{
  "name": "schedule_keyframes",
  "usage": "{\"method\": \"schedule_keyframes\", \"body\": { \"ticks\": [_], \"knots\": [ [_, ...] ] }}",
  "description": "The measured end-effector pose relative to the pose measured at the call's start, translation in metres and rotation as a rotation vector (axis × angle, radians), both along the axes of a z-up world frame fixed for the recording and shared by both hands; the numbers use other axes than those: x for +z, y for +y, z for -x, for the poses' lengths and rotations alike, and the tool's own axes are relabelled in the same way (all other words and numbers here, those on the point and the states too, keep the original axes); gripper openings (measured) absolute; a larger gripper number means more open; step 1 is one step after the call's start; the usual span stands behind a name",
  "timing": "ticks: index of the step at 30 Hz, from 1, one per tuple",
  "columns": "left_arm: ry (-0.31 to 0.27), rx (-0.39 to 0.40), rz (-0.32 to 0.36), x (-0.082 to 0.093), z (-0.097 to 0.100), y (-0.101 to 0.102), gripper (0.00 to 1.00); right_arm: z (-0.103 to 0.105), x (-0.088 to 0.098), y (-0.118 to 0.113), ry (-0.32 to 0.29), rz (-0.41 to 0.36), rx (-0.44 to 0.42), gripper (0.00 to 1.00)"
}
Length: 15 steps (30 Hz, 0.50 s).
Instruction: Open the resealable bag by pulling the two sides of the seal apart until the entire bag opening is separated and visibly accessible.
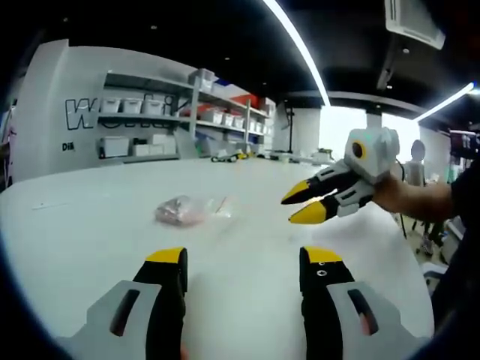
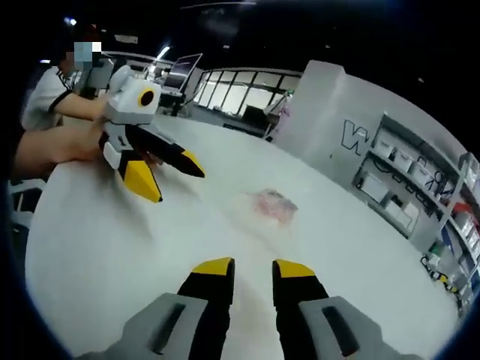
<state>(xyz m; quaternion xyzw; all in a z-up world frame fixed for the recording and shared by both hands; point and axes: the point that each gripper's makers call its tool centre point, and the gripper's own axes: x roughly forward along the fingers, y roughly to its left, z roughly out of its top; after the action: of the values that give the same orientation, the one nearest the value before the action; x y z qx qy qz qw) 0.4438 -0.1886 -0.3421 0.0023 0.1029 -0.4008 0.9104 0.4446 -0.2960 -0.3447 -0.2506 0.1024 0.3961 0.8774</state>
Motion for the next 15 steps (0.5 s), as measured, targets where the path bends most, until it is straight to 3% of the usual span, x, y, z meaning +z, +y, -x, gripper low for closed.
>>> {"method": "schedule_keyframes", "body": {
  "ticks": [7, 15],
  "knots": [
    [0.000, -0.001, 0.001, 0.0000, 0.0003, -0.0001, 0.60, 0.0029, -0.0004, 0.0014, 0.038, -0.084, -0.017, 0.23],
    [-0.001, 0.000, 0.005, 0.0005, 0.0008, -0.0002, 0.60, 0.0013, -0.0038, 0.0001, 0.061, -0.115, -0.022, 0.31]
  ]
}}
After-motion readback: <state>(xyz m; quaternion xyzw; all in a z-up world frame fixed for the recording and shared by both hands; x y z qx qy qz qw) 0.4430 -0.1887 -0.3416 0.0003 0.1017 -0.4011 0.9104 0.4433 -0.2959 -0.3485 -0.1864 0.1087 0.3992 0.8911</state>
